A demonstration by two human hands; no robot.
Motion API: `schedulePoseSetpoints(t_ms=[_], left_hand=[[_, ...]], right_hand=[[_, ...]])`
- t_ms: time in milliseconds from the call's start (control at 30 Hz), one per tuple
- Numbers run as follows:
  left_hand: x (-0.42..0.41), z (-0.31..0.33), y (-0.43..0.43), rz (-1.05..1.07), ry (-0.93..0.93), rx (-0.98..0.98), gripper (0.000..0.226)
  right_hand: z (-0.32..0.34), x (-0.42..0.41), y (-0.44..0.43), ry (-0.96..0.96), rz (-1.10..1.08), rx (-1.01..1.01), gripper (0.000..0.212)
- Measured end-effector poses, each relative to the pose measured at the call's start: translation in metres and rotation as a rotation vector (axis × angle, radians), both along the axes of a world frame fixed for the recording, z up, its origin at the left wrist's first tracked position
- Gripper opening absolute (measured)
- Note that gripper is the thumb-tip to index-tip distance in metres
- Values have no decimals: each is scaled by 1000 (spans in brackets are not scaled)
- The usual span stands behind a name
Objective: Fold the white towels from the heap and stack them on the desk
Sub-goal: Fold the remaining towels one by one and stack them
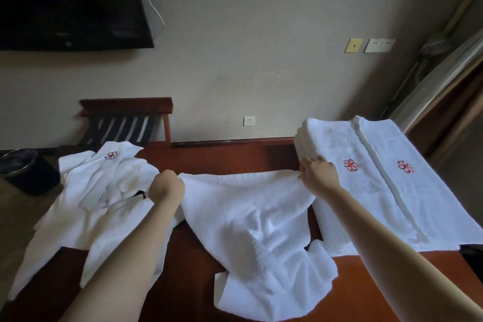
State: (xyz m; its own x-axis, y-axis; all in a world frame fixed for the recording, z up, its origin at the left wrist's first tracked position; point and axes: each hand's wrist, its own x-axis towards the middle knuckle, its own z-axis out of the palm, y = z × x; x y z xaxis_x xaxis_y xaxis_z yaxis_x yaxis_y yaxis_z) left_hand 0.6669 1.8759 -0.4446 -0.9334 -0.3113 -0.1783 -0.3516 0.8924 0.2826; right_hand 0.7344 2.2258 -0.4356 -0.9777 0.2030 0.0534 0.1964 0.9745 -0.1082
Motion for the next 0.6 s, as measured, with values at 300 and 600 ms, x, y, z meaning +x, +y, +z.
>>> schedulePoseSetpoints(t_ms=[300,600], left_hand=[[-62,21,37,451,286,996,21],[-141,16,56,548,429,1084,30]], right_hand=[[18,-61,-10,326,-316,-450,11],[7,-149,-10,209,-502,-702,17]])
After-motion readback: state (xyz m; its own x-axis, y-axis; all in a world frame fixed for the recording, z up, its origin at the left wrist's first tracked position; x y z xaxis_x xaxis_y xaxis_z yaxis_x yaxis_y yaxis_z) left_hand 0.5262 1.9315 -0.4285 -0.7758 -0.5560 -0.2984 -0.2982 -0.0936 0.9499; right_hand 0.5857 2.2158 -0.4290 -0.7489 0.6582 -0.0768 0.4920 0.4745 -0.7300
